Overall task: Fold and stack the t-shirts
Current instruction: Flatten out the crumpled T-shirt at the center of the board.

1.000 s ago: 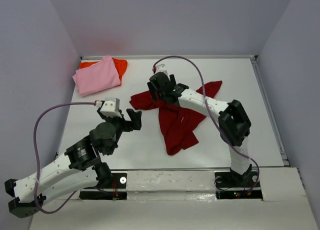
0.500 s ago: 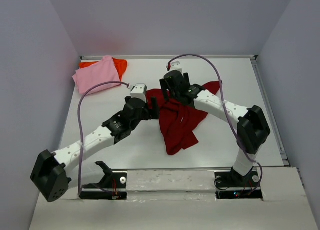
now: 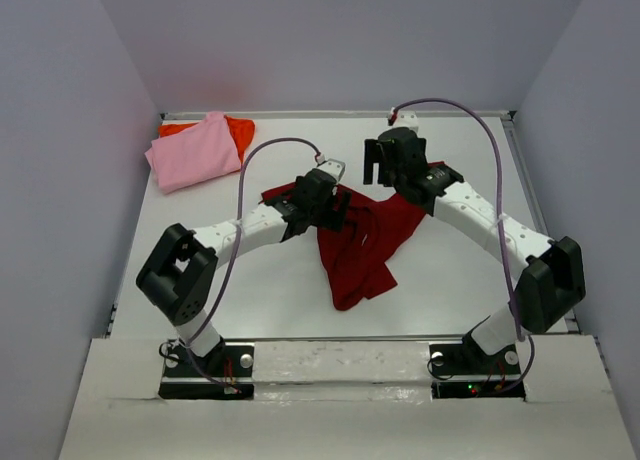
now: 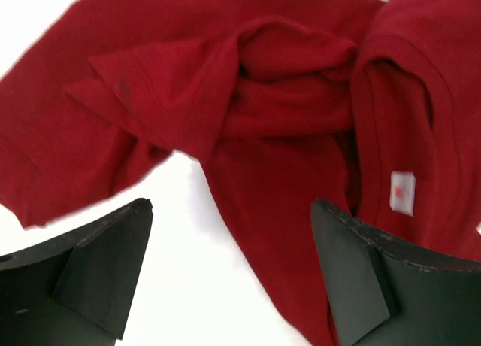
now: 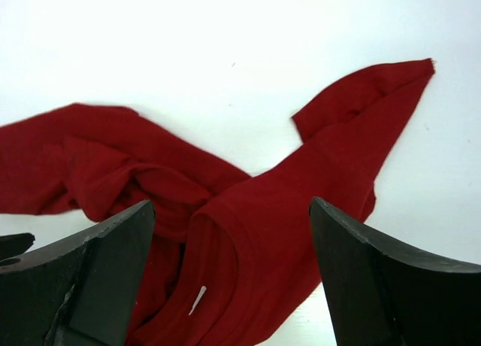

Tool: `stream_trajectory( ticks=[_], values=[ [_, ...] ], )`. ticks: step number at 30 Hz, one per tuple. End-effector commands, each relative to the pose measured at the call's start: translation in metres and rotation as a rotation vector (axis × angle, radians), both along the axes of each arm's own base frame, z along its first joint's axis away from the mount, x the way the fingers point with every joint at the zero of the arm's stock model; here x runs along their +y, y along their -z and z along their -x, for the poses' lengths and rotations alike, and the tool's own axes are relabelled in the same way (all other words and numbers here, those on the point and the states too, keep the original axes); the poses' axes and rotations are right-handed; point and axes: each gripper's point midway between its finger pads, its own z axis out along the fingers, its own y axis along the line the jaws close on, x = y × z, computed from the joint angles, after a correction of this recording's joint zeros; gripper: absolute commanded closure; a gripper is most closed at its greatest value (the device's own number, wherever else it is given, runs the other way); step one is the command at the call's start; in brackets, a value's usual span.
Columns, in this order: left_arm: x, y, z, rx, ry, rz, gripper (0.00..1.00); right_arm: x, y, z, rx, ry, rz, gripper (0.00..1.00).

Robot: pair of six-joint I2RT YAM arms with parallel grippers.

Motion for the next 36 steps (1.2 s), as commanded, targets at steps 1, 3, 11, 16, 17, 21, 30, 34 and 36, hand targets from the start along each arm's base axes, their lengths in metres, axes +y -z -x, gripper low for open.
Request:
stream_trajectory(
  ticks=[1,3,11,16,17,21,30,34,36],
  values=[
    [0.013,-0.001,-0.024,-0.023,0.014,-0.142,0.05,-0.012,-0.025,0.004,-0.037,0.017,-0.088,0.11],
    [0.019,-0.002,-0.034,-0.04,-0.002,-0.197,0.05,-0.012,-0.029,0.009,-0.041,0.007,-0.102,0.11],
    [0.033,0.005,-0.062,-0.054,-0.01,-0.35,0.05,-0.019,-0.024,0.022,-0.03,0.0,-0.128,0.11],
    [0.038,0.022,-0.071,-0.043,-0.028,-0.399,0.06,-0.021,-0.025,0.026,-0.033,-0.009,-0.129,0.11],
    [0.037,0.024,-0.07,-0.041,-0.025,-0.392,0.07,-0.02,-0.026,0.026,-0.035,-0.01,-0.132,0.11],
    [0.036,0.025,-0.07,-0.046,-0.022,-0.384,0.07,-0.018,-0.019,0.024,-0.023,-0.02,-0.125,0.11],
    [0.009,0.013,-0.05,-0.062,0.058,-0.309,0.07,-0.01,0.001,0.019,0.026,-0.029,-0.113,0.11],
    [0.001,0.01,-0.045,-0.056,0.079,-0.27,0.07,-0.01,0.008,0.019,0.036,-0.033,-0.1,0.11],
    [-0.004,0.01,-0.044,-0.057,0.093,-0.276,0.07,-0.011,0.013,0.02,0.045,-0.034,-0.094,0.11]
  ],
)
